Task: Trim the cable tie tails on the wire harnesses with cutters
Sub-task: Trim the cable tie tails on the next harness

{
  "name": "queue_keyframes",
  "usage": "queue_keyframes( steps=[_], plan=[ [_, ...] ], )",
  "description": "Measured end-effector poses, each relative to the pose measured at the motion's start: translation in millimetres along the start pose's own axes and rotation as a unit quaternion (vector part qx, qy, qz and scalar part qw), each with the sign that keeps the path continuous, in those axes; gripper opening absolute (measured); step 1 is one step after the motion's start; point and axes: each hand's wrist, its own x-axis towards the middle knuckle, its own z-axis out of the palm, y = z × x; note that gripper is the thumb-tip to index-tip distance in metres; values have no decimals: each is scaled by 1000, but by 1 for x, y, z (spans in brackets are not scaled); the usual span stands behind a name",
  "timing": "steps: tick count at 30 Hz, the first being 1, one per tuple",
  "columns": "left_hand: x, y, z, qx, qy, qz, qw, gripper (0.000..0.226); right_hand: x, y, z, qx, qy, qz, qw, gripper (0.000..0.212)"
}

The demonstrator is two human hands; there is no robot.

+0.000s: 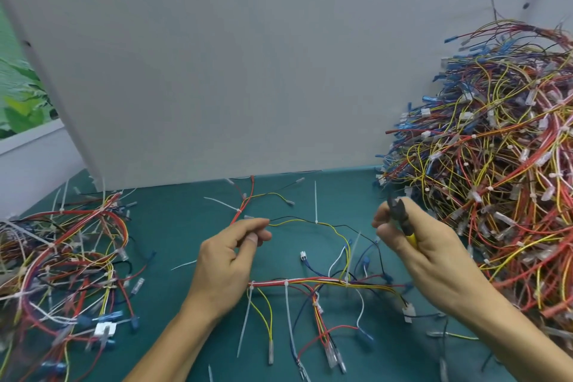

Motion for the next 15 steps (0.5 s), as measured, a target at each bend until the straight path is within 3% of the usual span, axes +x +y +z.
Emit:
queue_keyframes(
  steps=[5, 9, 12, 15],
  plan=[
    [7, 6, -10, -20, 23, -16, 999, 32, -1, -8, -6, -40, 43, -21, 998, 34],
    [9, 22, -13, -2, -19, -3, 1000, 27, -5, -7, -17, -205, -101, 20, 973, 28],
    [6, 37, -8, 19, -91, 12, 996, 24, -7, -6, -24, -187, -237, 108, 947, 36],
    [3, 49, 4, 50, -160, 44, 985, 21, -10, -2, -26, -194, -267, 116, 937, 29]
  ],
)
